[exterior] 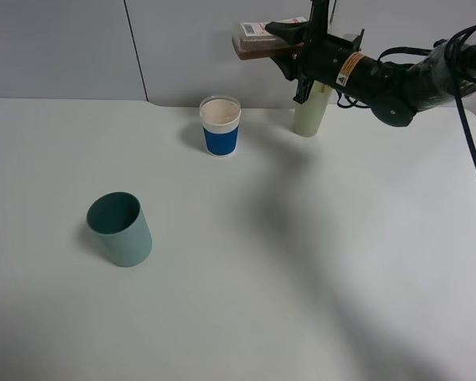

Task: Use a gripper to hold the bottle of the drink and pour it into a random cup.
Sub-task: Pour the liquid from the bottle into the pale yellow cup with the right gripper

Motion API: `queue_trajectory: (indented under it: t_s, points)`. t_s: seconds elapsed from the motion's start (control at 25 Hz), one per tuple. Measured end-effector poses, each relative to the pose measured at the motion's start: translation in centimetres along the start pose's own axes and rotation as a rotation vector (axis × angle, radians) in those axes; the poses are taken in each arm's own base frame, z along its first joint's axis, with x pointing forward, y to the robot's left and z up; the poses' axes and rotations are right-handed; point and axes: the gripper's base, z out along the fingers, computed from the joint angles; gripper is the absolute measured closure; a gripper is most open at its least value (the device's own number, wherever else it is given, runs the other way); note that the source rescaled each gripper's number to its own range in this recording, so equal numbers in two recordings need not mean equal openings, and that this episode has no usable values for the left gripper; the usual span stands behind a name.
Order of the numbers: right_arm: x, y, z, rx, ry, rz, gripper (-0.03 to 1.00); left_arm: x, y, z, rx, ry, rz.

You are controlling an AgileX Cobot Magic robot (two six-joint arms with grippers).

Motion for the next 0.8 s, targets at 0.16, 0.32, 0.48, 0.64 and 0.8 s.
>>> queue_trajectory:
  t_s: [0.16, 0.32, 0.48, 0.64, 0.8]
  points:
    - [0.2, 0.0, 0.1, -0.001, 0.005, 0.004, 0.96, 0.0, 0.0, 0.0, 0.0, 0.0, 0.0]
    - [0.5, 0.0, 0.3, -0.003, 0.009, 0.011, 0.96, 0.0, 0.0, 0.0, 0.0, 0.0, 0.0]
    - [1.1, 0.1, 0.6, -0.006, 0.021, 0.014, 0.96, 0.0, 0.0, 0.0, 0.0, 0.0, 0.0]
    - [1.2, 0.1, 0.7, -0.009, 0.019, 0.022, 0.96, 0.0, 0.0, 0.0, 0.0, 0.0, 0.0]
    - [1.3, 0.2, 0.8, -0.014, 0.012, 0.064, 0.96, 0.0, 0.0, 0.0, 0.0, 0.0, 0.0]
